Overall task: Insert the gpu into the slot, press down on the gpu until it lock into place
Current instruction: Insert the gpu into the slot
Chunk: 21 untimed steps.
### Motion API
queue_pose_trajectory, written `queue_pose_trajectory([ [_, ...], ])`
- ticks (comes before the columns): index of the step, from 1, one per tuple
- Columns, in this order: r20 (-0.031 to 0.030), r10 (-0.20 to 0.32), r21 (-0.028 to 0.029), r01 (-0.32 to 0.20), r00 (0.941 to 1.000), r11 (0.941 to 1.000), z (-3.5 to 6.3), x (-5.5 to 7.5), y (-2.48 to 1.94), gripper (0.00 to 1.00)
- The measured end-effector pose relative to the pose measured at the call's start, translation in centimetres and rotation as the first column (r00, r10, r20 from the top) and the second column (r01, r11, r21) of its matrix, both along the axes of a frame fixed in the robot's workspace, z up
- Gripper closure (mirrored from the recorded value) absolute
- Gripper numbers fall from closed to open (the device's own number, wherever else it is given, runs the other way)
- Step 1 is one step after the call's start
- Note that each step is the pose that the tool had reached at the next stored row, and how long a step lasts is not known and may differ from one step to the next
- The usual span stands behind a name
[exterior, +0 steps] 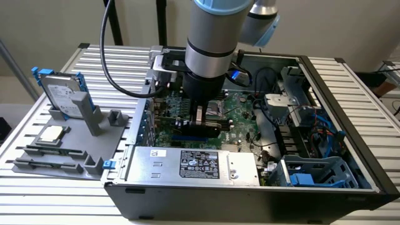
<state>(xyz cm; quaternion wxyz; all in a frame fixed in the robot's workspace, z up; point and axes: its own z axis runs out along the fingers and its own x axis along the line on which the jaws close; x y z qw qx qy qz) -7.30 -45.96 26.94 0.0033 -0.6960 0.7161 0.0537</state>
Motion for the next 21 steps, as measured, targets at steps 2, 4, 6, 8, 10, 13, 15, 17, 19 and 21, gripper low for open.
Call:
queue_pose_trajectory([
  [2, 0.0001, 0.0, 0.0001, 0.0, 1.0, 1.0, -0.02, -0.01, 0.01, 0.74],
  [4, 0.0001, 0.0, 0.0001, 0.0, 1.0, 1.0, -0.02, -0.03, 0.02, 0.74],
  [6, 0.0001, 0.0, -0.0001, 0.0, 1.0, 1.0, -0.02, -0.05, 0.04, 0.74],
  [8, 0.0001, 0.0, 0.0, 0.0, 1.0, 1.0, -0.03, -0.07, 0.08, 0.74],
  [10, 0.0006, 0.0, 0.0, 0.0, 1.0, 1.0, -0.05, -0.08, 0.09, 0.74],
  [13, 0.002, 0.0, -0.0004, 0.0, 1.0, 1.0, -0.09, -0.08, 0.1, 0.74],
  [15, 0.0022, 0.0, -0.0008, 0.0, 1.0, 1.0, -0.17, -0.08, 0.1, 0.74],
  [17, 0.0021, 0.0, -0.0017, 0.0, 1.0, 1.0, -0.22, -0.08, 0.1, 0.74],
  [19, 0.0022, 0.0, -0.0023, 0.0, 1.0, 1.0, -0.27, -0.08, 0.1, 0.74],
  [21, 0.0022, 0.0, -0.0031, 0.0, 1.0, 1.0, -0.32, -0.08, 0.1, 0.74],
])
